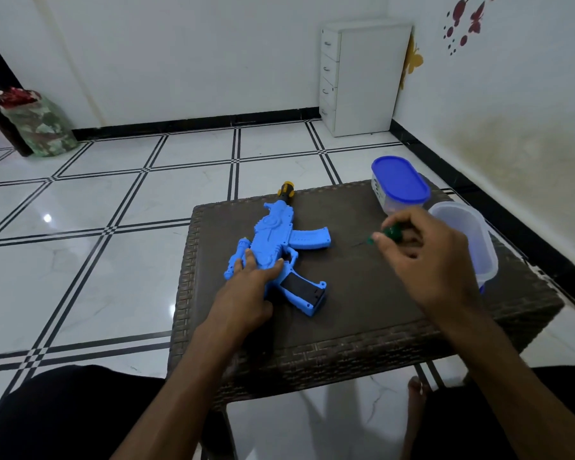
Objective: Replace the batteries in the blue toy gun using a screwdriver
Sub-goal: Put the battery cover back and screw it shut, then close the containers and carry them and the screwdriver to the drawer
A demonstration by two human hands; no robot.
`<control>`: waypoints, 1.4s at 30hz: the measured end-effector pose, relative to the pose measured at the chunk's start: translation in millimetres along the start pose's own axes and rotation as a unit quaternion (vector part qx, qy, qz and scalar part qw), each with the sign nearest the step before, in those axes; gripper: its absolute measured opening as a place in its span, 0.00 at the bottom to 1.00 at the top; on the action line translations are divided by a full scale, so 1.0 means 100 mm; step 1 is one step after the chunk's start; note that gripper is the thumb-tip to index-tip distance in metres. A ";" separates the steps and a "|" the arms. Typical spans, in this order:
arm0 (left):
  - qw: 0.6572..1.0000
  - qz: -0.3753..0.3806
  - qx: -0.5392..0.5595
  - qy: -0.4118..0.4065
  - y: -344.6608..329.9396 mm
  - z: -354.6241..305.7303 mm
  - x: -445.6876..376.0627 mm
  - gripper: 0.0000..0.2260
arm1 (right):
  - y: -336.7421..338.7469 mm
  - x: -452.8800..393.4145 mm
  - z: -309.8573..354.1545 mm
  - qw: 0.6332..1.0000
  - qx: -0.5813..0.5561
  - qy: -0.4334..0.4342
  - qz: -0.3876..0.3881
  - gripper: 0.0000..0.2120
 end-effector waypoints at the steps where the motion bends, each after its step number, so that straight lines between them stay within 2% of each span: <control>1: 1.000 0.009 -0.012 -0.012 0.02 -0.01 -0.03 0.37 | -0.01 0.03 -0.09 1.000 0.030 -0.005 -0.003 0.09; 7: 0.992 0.039 -0.067 -0.100 0.10 -0.04 -0.22 0.37 | -0.26 0.24 -0.45 0.985 0.155 -0.054 0.048 0.10; 11: 0.985 0.057 -0.081 -0.138 0.18 -0.05 -0.33 0.39 | -0.35 0.28 -0.56 0.972 0.190 -0.103 0.090 0.08; 15: 0.984 0.066 -0.086 -0.138 0.24 0.01 -0.40 0.39 | -0.37 0.27 -0.58 0.955 0.227 -0.143 0.129 0.10; 20: 0.986 0.073 -0.069 -0.130 0.28 -0.01 -0.38 0.38 | -0.31 0.27 -0.57 0.955 0.226 -0.139 0.136 0.11; 24: 0.986 -0.037 -0.058 -0.152 0.40 -0.28 -0.31 0.30 | -0.14 0.20 -0.46 0.973 0.179 -0.109 0.102 0.10; 29: 0.971 -0.153 0.036 -0.183 0.44 -0.88 -0.26 0.19 | 0.27 0.02 -0.47 0.991 0.129 -0.014 -0.024 0.06; 32: 0.960 -0.184 0.119 -0.175 0.36 -1.26 -0.25 0.13 | 0.50 -0.14 -0.64 0.987 0.132 -0.051 -0.082 0.09; 35: 0.955 -0.161 0.193 -0.159 0.27 -1.65 -0.30 0.10 | 0.76 -0.25 -0.97 0.978 0.101 -0.160 -0.092 0.14; 38: 0.956 -0.114 0.253 -0.098 0.17 -1.98 -0.45 0.18 | 0.94 -0.25 -1.28 0.963 0.062 -0.253 -0.074 0.18; 42: 0.947 0.011 0.321 -0.029 -0.01 -2.25 -0.73 0.23 | 0.93 -0.08 -1.47 0.942 0.058 -0.329 -0.019 0.13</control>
Point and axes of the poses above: each hand's wrist, its own x-axis away from the middle knuckle, its own y-axis out of the back of the hand, z = x × y, the point moved 1 cm from there along -x, towards the middle knuckle, and after that the axes turned 4 degrees about z, right-handed, at the moved point
